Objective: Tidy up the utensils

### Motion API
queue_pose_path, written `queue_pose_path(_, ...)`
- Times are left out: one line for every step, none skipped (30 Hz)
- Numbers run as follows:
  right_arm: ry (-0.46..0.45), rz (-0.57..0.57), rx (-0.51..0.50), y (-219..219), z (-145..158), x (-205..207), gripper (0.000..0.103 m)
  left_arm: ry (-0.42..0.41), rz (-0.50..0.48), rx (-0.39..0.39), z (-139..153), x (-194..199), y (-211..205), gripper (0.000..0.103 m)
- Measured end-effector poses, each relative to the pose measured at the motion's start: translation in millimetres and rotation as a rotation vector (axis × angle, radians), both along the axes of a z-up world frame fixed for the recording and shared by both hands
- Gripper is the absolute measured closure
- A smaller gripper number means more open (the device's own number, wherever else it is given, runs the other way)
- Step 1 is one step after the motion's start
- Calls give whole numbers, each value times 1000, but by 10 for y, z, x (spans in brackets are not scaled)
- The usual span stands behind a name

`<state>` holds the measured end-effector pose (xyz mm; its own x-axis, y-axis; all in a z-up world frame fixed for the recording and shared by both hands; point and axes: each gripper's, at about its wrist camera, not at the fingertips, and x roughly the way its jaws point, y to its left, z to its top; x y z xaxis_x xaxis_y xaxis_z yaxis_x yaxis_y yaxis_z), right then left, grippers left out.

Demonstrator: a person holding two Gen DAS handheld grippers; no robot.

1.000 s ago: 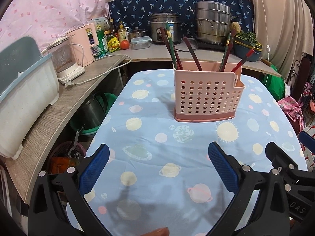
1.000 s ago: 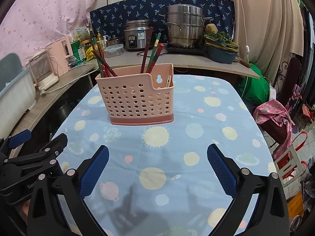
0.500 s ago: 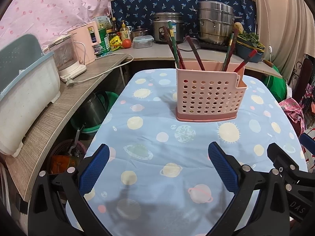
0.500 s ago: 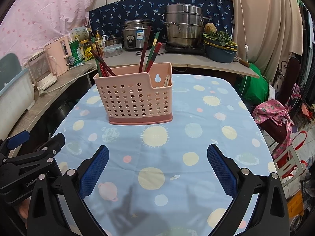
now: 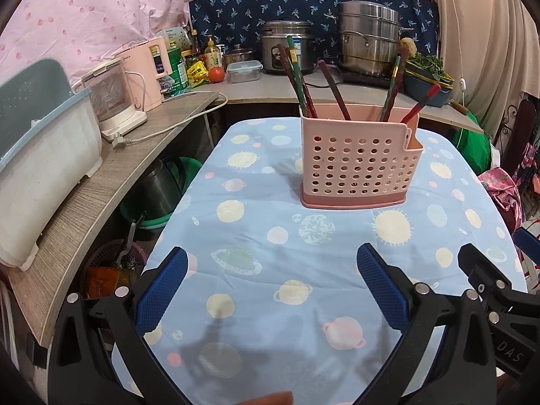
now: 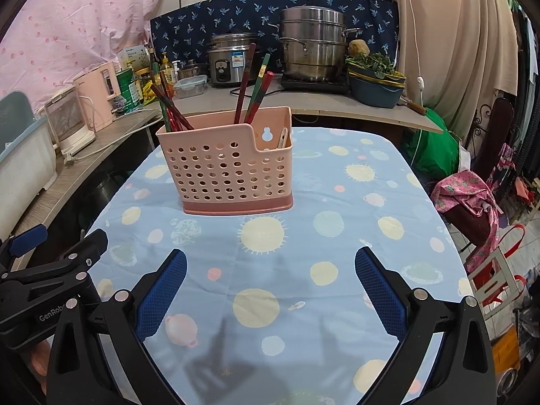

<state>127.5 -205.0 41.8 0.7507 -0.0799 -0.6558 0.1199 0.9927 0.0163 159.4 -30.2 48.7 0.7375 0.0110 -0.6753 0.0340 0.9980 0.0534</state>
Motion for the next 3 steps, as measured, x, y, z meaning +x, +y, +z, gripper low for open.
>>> queue_pose_path(0,-1,-1,1,-2,1,7,-1,-1,0,-2,1,-1,7)
queue_pose_path(0,-1,1,-2,-4,3,7,-3,-2,0,-2,1,-3,7)
queue_pose_path(0,-1,2,-1,-5,4,7,-5,-4,1,-3,2,-5,7)
